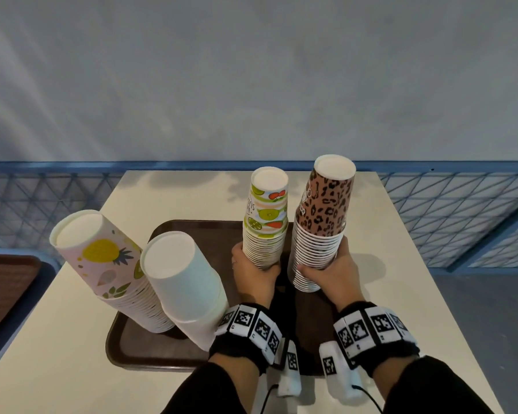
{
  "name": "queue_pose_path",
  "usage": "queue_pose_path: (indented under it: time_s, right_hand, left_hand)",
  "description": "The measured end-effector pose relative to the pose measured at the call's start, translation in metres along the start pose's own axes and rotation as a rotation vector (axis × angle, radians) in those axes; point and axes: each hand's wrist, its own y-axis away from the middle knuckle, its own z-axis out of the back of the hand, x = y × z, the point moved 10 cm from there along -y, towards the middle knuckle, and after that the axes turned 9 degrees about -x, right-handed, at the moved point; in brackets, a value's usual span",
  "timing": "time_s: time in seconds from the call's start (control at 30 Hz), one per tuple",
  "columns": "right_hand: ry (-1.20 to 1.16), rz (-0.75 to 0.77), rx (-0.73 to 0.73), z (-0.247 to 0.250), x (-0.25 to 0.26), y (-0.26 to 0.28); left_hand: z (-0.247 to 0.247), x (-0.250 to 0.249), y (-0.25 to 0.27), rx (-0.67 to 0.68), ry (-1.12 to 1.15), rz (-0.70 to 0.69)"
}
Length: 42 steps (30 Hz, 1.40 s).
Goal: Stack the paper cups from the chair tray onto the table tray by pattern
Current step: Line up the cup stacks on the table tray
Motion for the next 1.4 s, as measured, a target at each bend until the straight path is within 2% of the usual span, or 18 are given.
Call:
queue_pose_path:
  time_s: [0.4,0.6,0.67,0.73,0.83,0.9,0.93,1.03,1.1,1.2,1.27,1.33,1.4]
  right_hand:
    - [0.009,0.030,-0.004,-0.016,0.011,-0.050]
    - [0.026,0.034,0.024,-0.014,0.003,-0.041]
    - [0.025,0.008,0.008,-0.007,0.003,-0.031]
    - [-0.001,-0.008,-0.033,0.004,0.006,-0.016]
    - [-0.076,0.026,-0.119,0.021,0.018,0.011]
    - [-0.113,0.052,-0.135,0.026,0.025,0.030]
    - [-0.135,0.061,-0.125,0.025,0.027,0.039]
    - [-0.163,0.074,-0.033,0.008,0.033,0.065]
    - [-0.146,0.095,0.082,-0.012,0.041,0.086]
    - [-0.096,0.064,0.296,-0.050,0.051,0.117]
    - [-0.037,0.043,0.393,-0.071,0.054,0.136]
    - [-0.003,0.014,0.427,-0.087,0.056,0.148]
    - [-0.002,-0.006,0.418,-0.098,0.059,0.156]
  left_hand:
    - [-0.024,-0.010,-0.025,-0.018,0.038,0.011]
    - [-0.017,-0.022,0.002,0.047,-0.050,-0.010]
    - [-0.010,-0.038,0.025,0.080,-0.068,-0.092]
    - [0.000,-0.059,0.054,0.112,-0.044,-0.250]
    - [0.016,-0.084,0.115,0.346,0.014,-0.523]
    - [0.035,-0.082,0.151,0.483,-0.056,-0.653]
    - [0.049,-0.077,0.162,0.487,-0.124,-0.721]
    - [0.100,-0.048,0.162,0.323,-0.311,-0.851]
    - [0.139,-0.025,0.145,0.238,-0.362,-0.789]
    - [0.202,0.004,0.103,0.040,-0.338,-0.573]
    - [0.229,0.016,0.075,-0.046,-0.337,-0.451]
    - [0.243,0.026,0.047,-0.063,-0.330,-0.326]
    - [0.243,0.035,0.023,0.008,-0.299,-0.194]
